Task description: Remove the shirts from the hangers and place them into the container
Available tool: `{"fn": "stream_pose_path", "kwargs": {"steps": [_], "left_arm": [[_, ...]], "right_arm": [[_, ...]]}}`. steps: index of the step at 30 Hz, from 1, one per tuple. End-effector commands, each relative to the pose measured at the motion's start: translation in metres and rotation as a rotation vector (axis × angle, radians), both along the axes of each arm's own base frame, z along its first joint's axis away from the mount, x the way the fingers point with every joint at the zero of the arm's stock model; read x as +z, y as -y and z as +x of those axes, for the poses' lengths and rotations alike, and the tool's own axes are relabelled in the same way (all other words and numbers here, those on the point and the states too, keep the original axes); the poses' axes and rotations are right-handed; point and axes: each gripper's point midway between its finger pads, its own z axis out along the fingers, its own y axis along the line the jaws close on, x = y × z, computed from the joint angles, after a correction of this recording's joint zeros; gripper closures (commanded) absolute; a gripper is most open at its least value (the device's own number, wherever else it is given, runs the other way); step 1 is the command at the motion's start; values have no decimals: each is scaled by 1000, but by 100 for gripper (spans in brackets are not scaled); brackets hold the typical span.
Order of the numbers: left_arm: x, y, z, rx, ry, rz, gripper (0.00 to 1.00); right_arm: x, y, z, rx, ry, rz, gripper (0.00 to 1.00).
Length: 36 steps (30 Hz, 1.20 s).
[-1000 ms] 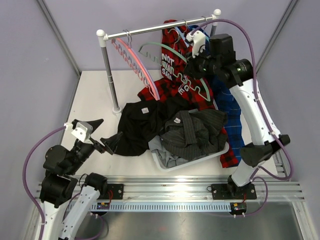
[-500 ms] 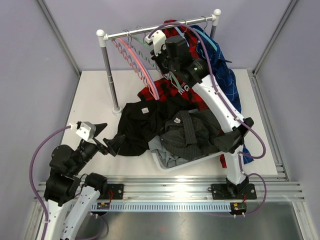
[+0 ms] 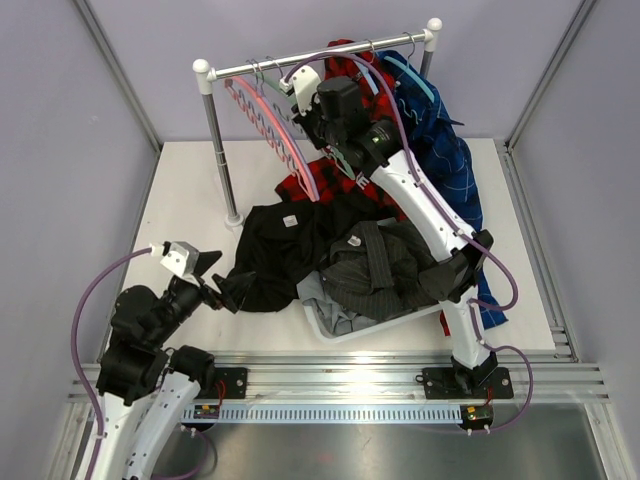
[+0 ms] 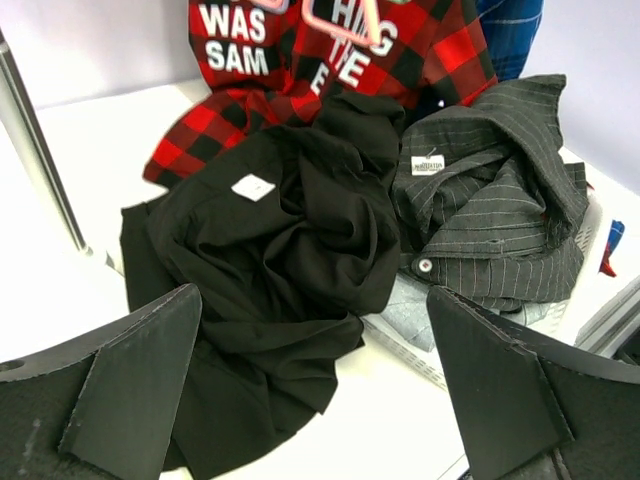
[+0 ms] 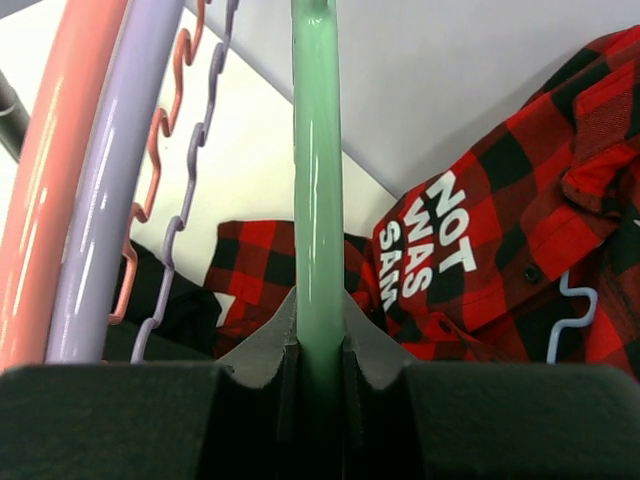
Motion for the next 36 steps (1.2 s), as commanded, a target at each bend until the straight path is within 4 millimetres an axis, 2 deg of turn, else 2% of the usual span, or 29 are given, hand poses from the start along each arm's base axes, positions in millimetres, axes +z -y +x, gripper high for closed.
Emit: {"fn": "stream_pose_path", "kwargs": {"steps": [1, 2, 5, 6, 7, 8, 9, 10, 12, 14, 15, 16, 17, 18, 19, 20, 21, 22, 23, 24, 25, 26, 27, 29, 30, 31, 32, 34, 36], "left_arm": [[-3, 6, 11, -3, -25, -36, 1], [-7, 7, 14, -1, -45, -40, 1], [-24, 11, 29, 31, -146, -78, 1], [-27, 8, 36, 79, -190, -117, 1], [-39, 8, 44, 104, -247, -118, 1], [-44, 6, 50, 138, -278, -128, 1], [-48, 0, 58, 211, -323, -169, 1], [-56, -1, 62, 239, -366, -176, 1], [-69, -5, 76, 331, -457, -221, 1], [-75, -5, 83, 372, -503, -261, 1], [-82, -3, 90, 412, -565, -312, 1], [-84, -5, 95, 449, -579, -340, 1], [-88, -4, 99, 471, -607, -365, 1], [-95, -4, 106, 517, -658, -415, 1], [-98, -2, 110, 534, -682, -435, 1], [-102, -4, 114, 576, -712, -469, 1], [-117, -4, 119, 614, -765, -452, 1], [-119, -4, 122, 640, -791, -446, 1], [-122, -4, 126, 665, -814, -444, 1], [-129, -4, 129, 684, -837, -425, 1], [-137, -2, 136, 694, -863, -406, 1], [-143, 3, 139, 681, -886, -399, 1], [-153, 8, 146, 678, -905, -393, 1], [-163, 15, 152, 673, -928, -370, 1], [-169, 18, 155, 676, -940, -355, 1], [-185, 21, 160, 688, -980, -309, 1], [-192, 23, 160, 690, -1002, -274, 1], [-223, 23, 154, 721, -1084, -188, 1], [-239, 21, 151, 742, -1103, -134, 1]], "right_arm": [[35, -15, -6, 54, 87, 76, 89], [36, -16, -9, 71, 86, 77, 87], [42, -14, -20, 107, 88, 67, 70], [53, -9, -25, 109, 101, 75, 64], [50, -6, -30, 119, 90, 59, 49], [53, -2, -33, 124, 99, 44, 41], [72, 7, -44, 130, 128, 56, 31], [66, 10, -48, 133, 115, 37, 19], [75, 26, -66, 150, 135, 18, 9], [80, 37, -77, 158, 154, 2, 1], [95, 49, -90, 158, 181, 12, 1], [81, 53, -92, 158, 154, -16, 1], [79, 59, -96, 155, 150, -24, 1], [86, 68, -105, 153, 161, -19, 1], [68, 72, -107, 153, 125, -47, 1], [72, 82, -114, 146, 133, -41, 0], [67, 88, -116, 142, 126, -45, 0], [46, 91, -117, 143, 87, -66, 1], [40, 95, -121, 157, 69, -60, 1], [41, 108, -123, 140, 68, -49, 1], [21, 113, -123, 138, 23, -62, 1], [21, 117, -131, 159, 7, -32, 1], [5, 129, -128, 141, -36, -36, 1], [0, 136, -137, 152, -60, -2, 1], [-14, 144, -136, 137, -91, -6, 1], [-16, 145, -138, 146, -97, 10, 1], [-15, 149, -142, 143, -98, 26, 1], [-26, 154, -145, 140, -123, 25, 1], [-29, 158, -149, 140, -127, 29, 1]]}}
